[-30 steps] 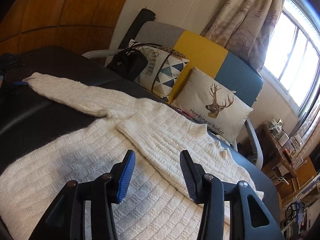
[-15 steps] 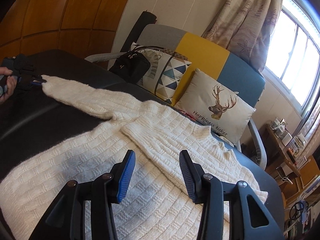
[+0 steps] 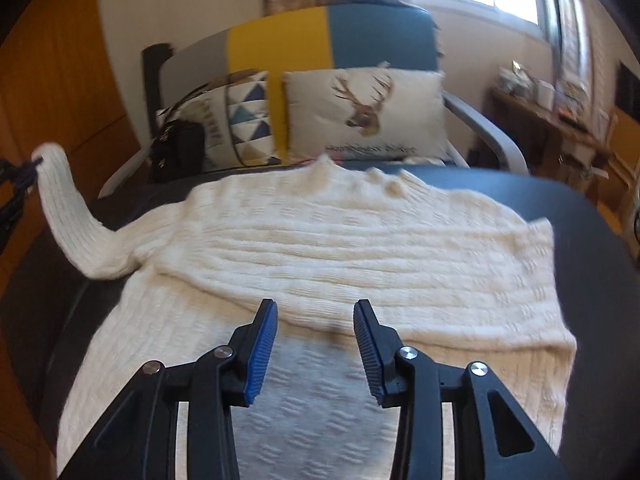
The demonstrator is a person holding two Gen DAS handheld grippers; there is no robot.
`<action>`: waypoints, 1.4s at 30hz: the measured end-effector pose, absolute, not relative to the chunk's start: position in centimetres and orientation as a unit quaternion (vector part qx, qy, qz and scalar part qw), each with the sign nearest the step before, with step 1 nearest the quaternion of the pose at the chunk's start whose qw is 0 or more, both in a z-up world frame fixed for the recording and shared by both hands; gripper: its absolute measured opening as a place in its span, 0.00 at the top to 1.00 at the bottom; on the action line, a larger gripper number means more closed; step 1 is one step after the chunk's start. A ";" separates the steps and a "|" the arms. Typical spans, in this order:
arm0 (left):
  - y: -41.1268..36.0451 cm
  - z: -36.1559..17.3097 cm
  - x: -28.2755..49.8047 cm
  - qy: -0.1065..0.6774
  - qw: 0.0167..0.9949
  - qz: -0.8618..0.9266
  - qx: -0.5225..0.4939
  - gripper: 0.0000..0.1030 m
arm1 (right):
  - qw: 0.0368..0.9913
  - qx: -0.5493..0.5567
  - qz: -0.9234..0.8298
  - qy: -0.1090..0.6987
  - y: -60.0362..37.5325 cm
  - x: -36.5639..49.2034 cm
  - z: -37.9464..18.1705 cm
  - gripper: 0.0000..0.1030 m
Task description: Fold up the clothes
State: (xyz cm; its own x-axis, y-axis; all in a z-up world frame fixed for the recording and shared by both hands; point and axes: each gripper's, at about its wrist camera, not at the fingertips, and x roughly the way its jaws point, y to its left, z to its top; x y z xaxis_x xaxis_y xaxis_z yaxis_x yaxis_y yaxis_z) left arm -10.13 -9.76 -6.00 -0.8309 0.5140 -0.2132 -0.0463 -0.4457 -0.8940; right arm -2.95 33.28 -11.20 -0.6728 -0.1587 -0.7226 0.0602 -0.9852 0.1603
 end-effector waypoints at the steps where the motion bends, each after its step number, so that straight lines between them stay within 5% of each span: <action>1: -7.4 -4.9 -11.0 -0.483 0.194 0.820 -0.238 0.95 | 0.052 0.400 -0.912 -0.070 34.2 -3.1 -11.3 0.61; 9: 11.9 -2.8 -14.6 -0.374 0.340 0.810 -0.297 0.95 | 0.000 0.385 -0.915 -0.117 41.0 -3.1 -11.9 0.62; 20: 29.4 -15.3 -14.7 -0.200 0.372 0.769 -0.479 0.94 | -0.007 0.396 -0.903 -0.169 46.8 -1.1 -13.3 0.62; 29: 24.1 -15.4 -11.7 -0.226 0.360 0.768 -0.479 0.91 | 0.040 0.388 -0.885 -0.253 48.0 -3.8 -12.7 0.59; 42: 5.0 -17.1 -5.4 -0.310 0.265 0.784 -0.468 0.87 | -0.008 0.419 -0.812 -0.406 48.5 -3.8 -17.2 0.61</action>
